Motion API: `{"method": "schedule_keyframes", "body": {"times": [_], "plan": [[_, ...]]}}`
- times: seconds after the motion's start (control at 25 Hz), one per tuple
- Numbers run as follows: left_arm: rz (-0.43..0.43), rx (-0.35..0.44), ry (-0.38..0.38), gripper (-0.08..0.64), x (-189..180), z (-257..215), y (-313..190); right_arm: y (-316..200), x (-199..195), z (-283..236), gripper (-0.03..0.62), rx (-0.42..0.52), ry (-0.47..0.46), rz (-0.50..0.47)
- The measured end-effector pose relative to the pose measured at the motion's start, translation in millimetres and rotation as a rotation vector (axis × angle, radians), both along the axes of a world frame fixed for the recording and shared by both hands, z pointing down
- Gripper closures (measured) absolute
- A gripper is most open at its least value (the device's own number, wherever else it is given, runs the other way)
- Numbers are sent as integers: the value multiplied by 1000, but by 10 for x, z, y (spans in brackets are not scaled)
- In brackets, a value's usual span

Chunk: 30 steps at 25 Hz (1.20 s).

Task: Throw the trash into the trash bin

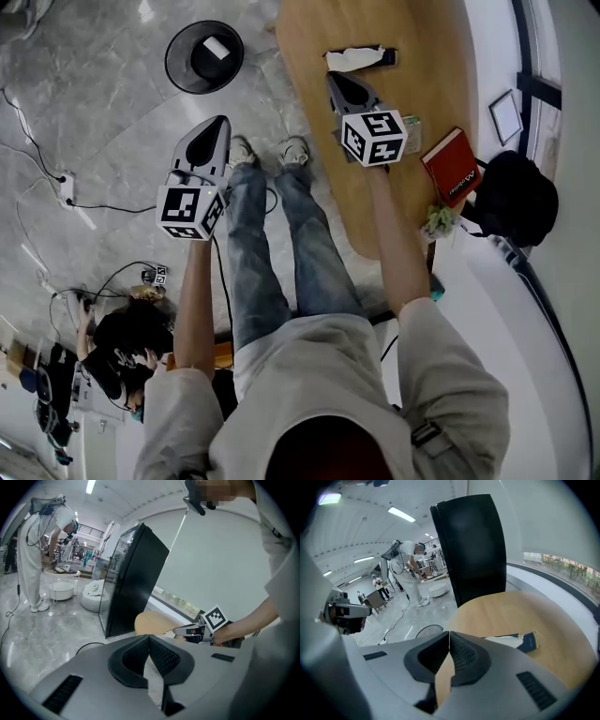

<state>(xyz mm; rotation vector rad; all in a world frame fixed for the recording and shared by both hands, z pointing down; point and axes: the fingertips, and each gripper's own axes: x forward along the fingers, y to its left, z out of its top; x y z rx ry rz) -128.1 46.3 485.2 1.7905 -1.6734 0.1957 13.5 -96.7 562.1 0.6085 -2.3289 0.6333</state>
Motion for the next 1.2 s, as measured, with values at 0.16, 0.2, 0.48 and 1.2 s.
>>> {"method": "schedule_keyframes", "body": {"times": [0.16, 0.2, 0.48, 1.2], "plan": [[37, -3, 5, 543, 216, 37, -158, -187, 341, 52, 560, 7, 18, 56], [44, -5, 5, 543, 263, 41, -181, -226, 415, 62, 560, 8, 21, 74], [72, -20, 0, 543, 464, 51, -286, -444, 779, 251, 455, -16, 63, 229], [44, -58, -8, 543, 325, 204, -236, -763, 986, 868, 473, -84, 227, 497]]}}
